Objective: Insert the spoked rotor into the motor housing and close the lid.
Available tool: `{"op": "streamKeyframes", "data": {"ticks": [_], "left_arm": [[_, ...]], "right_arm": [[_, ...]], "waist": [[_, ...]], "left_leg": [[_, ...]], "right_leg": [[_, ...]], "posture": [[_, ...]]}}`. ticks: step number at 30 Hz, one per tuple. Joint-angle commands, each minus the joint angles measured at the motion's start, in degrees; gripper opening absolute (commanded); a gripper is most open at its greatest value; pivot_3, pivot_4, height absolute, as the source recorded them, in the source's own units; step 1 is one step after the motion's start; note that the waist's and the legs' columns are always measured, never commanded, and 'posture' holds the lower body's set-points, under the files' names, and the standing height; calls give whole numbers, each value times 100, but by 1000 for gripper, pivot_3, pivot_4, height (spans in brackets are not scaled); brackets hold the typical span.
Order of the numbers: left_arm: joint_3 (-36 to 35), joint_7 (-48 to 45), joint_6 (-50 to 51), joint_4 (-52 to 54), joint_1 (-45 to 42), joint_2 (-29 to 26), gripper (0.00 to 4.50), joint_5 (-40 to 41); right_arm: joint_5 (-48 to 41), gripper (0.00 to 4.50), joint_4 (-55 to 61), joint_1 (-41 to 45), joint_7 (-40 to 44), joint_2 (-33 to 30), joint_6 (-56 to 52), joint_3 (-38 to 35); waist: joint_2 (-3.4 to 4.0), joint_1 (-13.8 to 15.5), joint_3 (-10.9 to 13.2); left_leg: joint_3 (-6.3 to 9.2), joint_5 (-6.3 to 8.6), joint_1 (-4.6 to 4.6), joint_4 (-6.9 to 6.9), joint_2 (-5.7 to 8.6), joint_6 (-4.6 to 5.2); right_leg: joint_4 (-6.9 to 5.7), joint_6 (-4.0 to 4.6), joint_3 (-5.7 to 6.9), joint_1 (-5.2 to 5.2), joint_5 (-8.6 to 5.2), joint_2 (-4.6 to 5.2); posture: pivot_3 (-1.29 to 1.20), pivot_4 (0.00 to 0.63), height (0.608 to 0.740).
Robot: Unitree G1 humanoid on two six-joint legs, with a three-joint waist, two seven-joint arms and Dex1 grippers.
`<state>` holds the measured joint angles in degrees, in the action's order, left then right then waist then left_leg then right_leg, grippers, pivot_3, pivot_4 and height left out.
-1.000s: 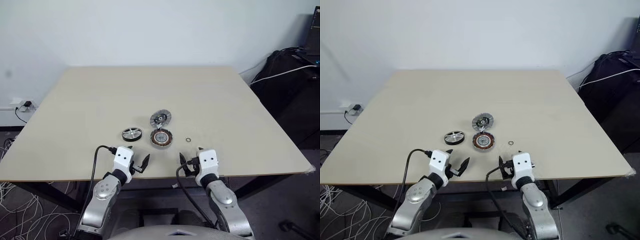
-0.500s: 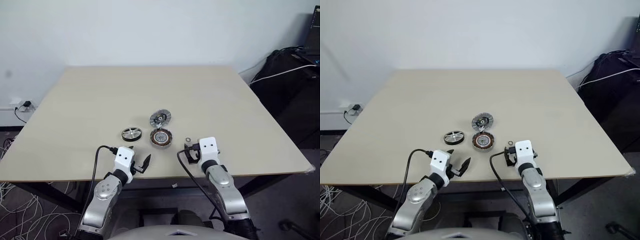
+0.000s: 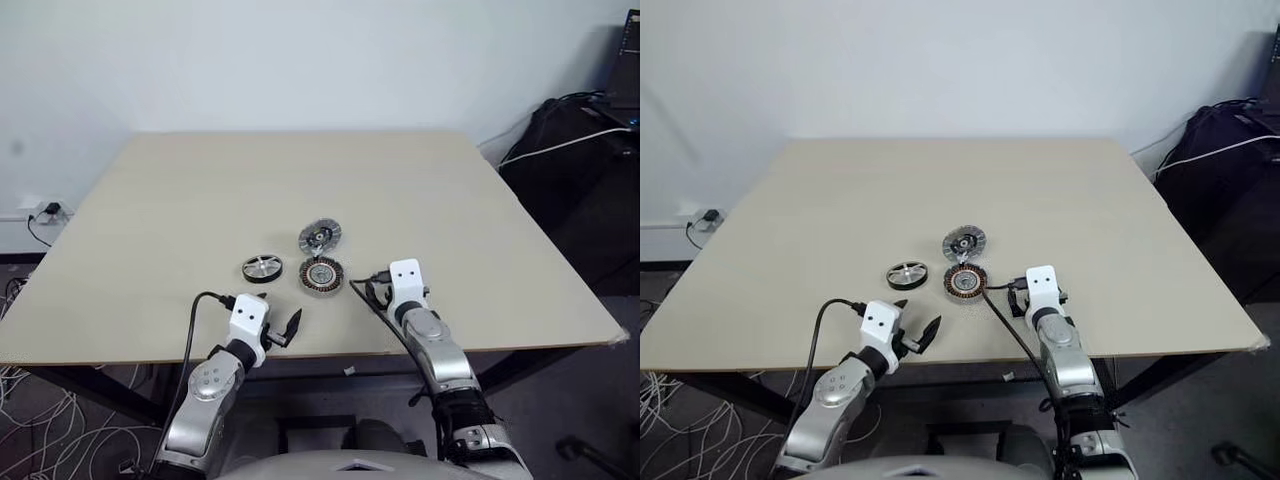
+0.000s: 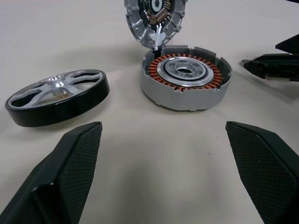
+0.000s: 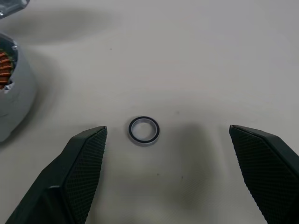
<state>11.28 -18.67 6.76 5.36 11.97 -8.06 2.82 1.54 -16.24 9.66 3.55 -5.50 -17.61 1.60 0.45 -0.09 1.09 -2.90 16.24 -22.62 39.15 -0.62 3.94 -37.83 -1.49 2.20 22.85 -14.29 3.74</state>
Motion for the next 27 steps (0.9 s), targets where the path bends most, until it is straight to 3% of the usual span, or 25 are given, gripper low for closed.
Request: {"op": "streamKeyframes", "data": {"ticks": [1, 18, 22, 27], "left_arm": [[-26, 52, -125, 251, -24, 16, 4469, 1], [7, 127, -125, 307, 27, 29, 4469, 9], [-1, 139, -132, 313, 38, 32, 4500, 8], [-10, 147, -140, 304, 30, 38, 4500, 11]], "right_arm": [[-30, 4500, -146, 301, -24, 1, 210, -99], [70, 4500, -1077, 820, -59, 124, 514, 9], [-36, 3628, -1146, 862, -79, 166, 503, -109], [-37, 1943, -1088, 823, -65, 158, 507, -109]], "waist": [[0, -29, 0], [2, -76, -1], [3, -83, -2], [5, -72, -2]], "left_leg": [[0, 0, 0, 0, 0, 0], [-13, -1, 2, 0, -1, 0], [-14, -2, 3, 0, -3, -1], [-15, -2, 2, 0, -1, -1]], "right_leg": [[-1, 0, -1, -2, 0, -1], [-3, -9, -24, -9, 7, -10], [-6, -9, -30, -8, 8, -11], [-3, -10, -31, -7, 8, -7]], "posture": [[0, 0, 740], [0, 0, 740], [0, 0, 740], [0, 0, 740]]}}
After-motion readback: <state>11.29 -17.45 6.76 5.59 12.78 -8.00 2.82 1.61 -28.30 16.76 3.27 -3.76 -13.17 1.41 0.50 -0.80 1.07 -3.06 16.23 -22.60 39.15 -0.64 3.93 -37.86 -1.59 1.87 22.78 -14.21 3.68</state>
